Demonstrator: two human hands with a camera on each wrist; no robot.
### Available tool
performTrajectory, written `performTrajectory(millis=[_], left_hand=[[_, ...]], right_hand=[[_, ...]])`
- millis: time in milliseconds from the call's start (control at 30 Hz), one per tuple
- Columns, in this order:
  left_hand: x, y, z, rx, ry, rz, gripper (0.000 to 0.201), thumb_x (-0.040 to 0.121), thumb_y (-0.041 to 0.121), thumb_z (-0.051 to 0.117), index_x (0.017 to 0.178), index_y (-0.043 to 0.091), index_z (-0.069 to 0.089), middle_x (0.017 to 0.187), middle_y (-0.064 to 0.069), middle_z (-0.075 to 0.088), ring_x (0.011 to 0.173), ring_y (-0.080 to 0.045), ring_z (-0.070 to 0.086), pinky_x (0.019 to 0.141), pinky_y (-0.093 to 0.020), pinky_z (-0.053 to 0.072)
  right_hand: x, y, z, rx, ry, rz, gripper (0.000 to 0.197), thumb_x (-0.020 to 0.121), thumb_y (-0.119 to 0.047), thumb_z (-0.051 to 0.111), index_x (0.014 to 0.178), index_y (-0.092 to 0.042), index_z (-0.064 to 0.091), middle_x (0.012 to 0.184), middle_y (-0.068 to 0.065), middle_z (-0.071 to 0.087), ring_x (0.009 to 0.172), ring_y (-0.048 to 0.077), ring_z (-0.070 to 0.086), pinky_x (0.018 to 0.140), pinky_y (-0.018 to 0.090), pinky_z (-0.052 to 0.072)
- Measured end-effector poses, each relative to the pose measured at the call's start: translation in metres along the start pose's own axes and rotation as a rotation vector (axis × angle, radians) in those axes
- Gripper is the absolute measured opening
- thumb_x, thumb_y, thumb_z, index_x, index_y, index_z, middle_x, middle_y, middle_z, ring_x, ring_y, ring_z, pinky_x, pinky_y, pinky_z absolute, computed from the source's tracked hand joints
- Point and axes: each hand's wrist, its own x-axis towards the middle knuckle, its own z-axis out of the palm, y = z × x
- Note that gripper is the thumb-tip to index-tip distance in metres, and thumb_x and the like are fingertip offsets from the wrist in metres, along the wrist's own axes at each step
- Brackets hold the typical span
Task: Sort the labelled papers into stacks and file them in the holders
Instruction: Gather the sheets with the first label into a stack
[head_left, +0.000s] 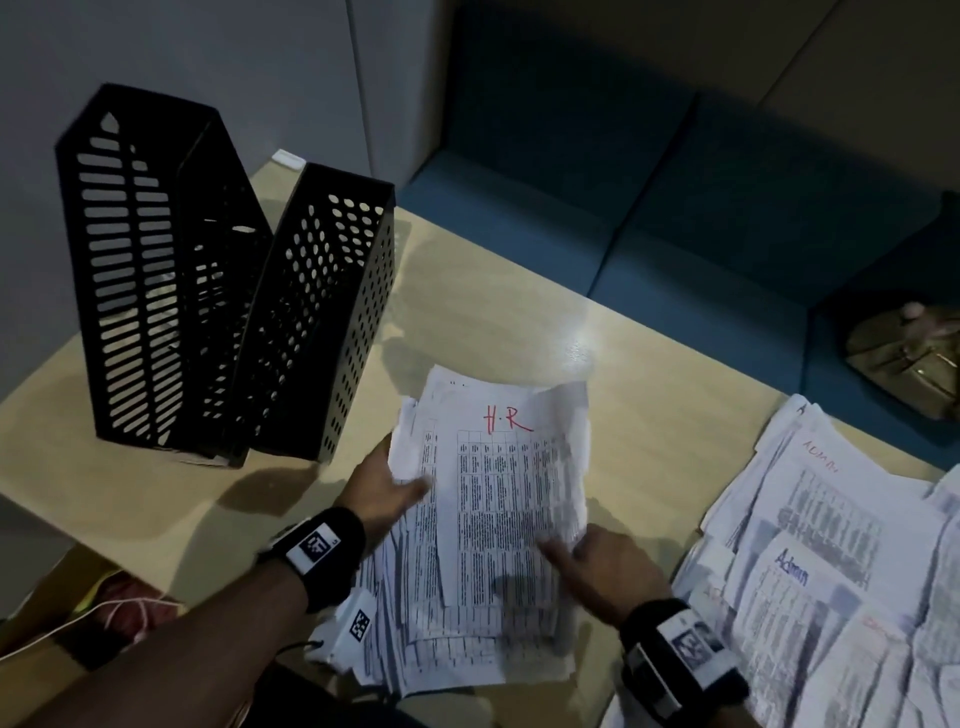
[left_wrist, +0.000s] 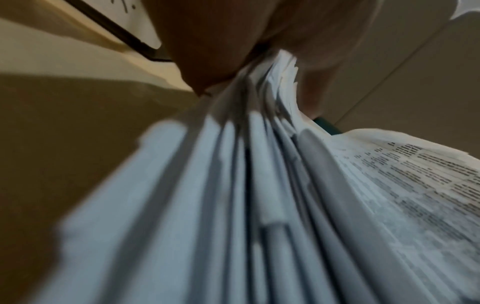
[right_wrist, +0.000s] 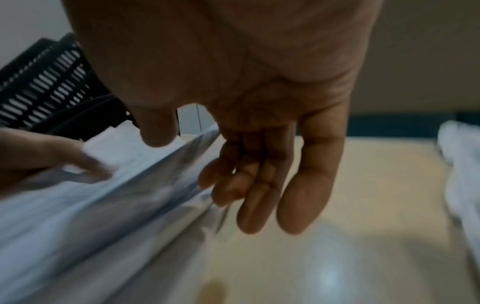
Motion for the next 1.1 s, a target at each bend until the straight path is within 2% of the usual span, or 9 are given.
performTrajectory(millis=[167,300,433,500,600,667,833,1000,1100], left_hand=[[0.003,-0.008,-0.006,0.204,0.013,-0.057,0.059,0.085,0.016,0.07,0.137,0.022,0.043,0.124,0.006,0.057,0.113,-0.016,0.055,0.095,-0.027,0.04],[0.003,-0.01,-0.007,0.18,-0.079,-0.141,0.071,0.082,0.01,0.073,0.142,0.023,0.037,0.128,0.001,0.057,0.11,-0.019,0.055,0.097,-0.034,0.043],[0.008,-0.007,-0.008,0.192,-0.139,-0.084,0.084,0.076,0.009,0.077,0.144,0.026,0.031,0.131,0.007,0.053,0.108,-0.012,0.054,0.079,-0.016,0.047],[0.015,-0.002,-0.009,0.191,-0.137,-0.014,0.094,0.071,0.024,0.082,0.146,0.035,0.027,0.14,0.007,0.046,0.117,-0.019,0.056,0.085,-0.029,0.052],[0.025,0.01,-0.004,0.238,-0.143,0.084,0.084,0.08,0.014,0.074,0.136,0.057,0.029,0.144,0.004,0.038,0.071,-0.021,0.064,0.052,-0.026,0.052],[0.032,0.02,0.004,0.315,-0.146,0.144,0.074,0.085,0.009,0.067,0.125,0.063,0.037,0.144,0.005,0.04,0.062,-0.011,0.057,0.046,-0.019,0.048],[0.038,0.023,0.011,0.405,-0.145,0.191,0.038,0.087,0.011,0.065,0.108,0.037,0.047,0.131,0.001,0.053,0.119,-0.016,0.052,0.09,-0.023,0.04],[0.041,0.013,0.006,0.388,-0.113,0.185,0.032,0.084,0.021,0.069,0.099,0.036,0.045,0.117,-0.004,0.057,0.111,-0.025,0.055,0.089,-0.033,0.043],[0.033,0.007,0.003,0.277,-0.104,0.177,0.041,0.073,0.037,0.072,0.097,0.055,0.044,0.11,0.005,0.055,0.11,-0.026,0.056,0.089,-0.033,0.044]], right_hand=[[0.05,-0.002,-0.056,0.195,0.352,0.041,0.07,0.085,-0.068,0.04,0.134,-0.017,0.038,0.135,0.011,0.051,0.115,0.029,0.056,0.092,0.041,0.047],[0.094,-0.019,-0.052,0.413,0.234,-0.093,0.072,0.093,-0.047,0.049,0.15,-0.03,0.008,0.154,0.009,0.019,0.128,0.033,0.046,0.103,0.045,0.039],[0.113,-0.027,-0.02,0.119,0.182,-0.166,0.066,0.091,-0.051,0.051,0.147,-0.034,0.021,0.148,0.007,0.025,0.13,0.033,0.036,0.102,0.047,0.042],[0.115,-0.027,-0.009,0.036,0.256,-0.178,0.057,0.088,-0.052,0.055,0.137,-0.029,0.038,0.134,0.009,0.035,0.122,0.031,0.037,0.094,0.043,0.044],[0.114,-0.035,-0.001,-0.057,0.297,-0.177,0.056,0.082,-0.056,0.058,0.126,-0.023,0.045,0.125,0.007,0.038,0.117,0.029,0.039,0.09,0.044,0.046],[0.114,-0.041,0.0,-0.038,0.287,-0.171,0.058,0.082,-0.057,0.058,0.125,-0.021,0.046,0.127,0.006,0.039,0.118,0.027,0.038,0.092,0.045,0.045],[0.11,-0.037,-0.004,-0.052,0.272,-0.312,0.06,0.084,-0.056,0.057,0.134,-0.024,0.043,0.139,0.002,0.042,0.128,0.024,0.037,0.102,0.045,0.037],[0.101,-0.046,0.007,-0.13,0.217,-0.38,0.057,0.086,-0.049,0.055,0.136,-0.025,0.041,0.144,-0.004,0.04,0.133,0.022,0.034,0.108,0.05,0.03],[0.097,-0.049,0.011,-0.098,0.234,-0.43,0.052,0.087,-0.048,0.055,0.132,-0.023,0.047,0.139,-0.004,0.046,0.129,0.021,0.04,0.107,0.046,0.031]])
